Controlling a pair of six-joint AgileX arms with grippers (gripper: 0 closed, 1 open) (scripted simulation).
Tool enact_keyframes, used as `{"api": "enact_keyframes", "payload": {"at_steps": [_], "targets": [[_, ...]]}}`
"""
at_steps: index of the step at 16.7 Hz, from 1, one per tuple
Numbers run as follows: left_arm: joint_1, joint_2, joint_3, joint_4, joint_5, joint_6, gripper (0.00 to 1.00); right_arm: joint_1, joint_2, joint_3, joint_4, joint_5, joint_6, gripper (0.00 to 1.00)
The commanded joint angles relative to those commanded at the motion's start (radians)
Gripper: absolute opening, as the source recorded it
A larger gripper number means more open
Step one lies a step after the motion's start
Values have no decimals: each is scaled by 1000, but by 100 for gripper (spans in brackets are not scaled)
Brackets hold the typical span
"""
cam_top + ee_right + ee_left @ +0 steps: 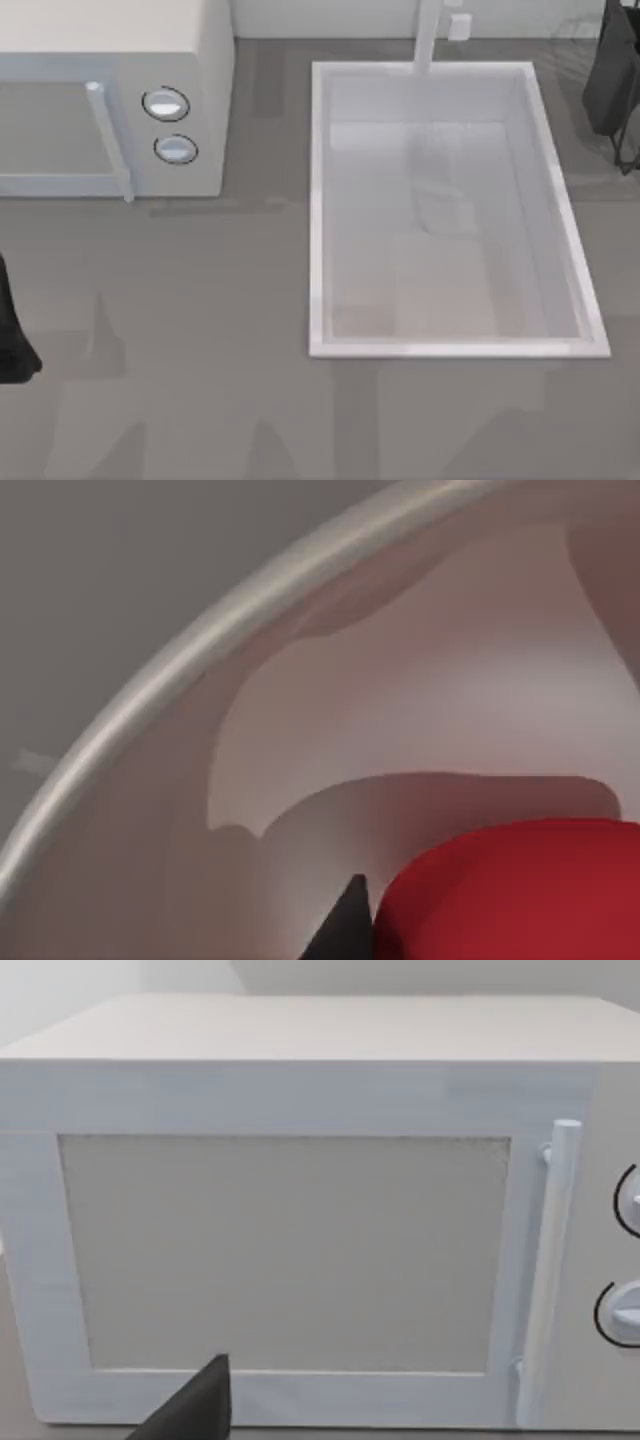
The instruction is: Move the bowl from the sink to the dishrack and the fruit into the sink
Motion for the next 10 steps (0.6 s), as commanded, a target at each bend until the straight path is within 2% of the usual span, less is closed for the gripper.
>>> {"api": "enact_keyframes", "payload": {"at_steps": [3,7,10], "targets": [[0,0,0,0,0,0,100,-3,51,-58,73,-3,3,100],[0,0,0,0,0,0,100,-3,53,-61,77,-3,4,100],[0,0,0,0,0,0,100,-3,53,-61,77,-3,4,77]]}}
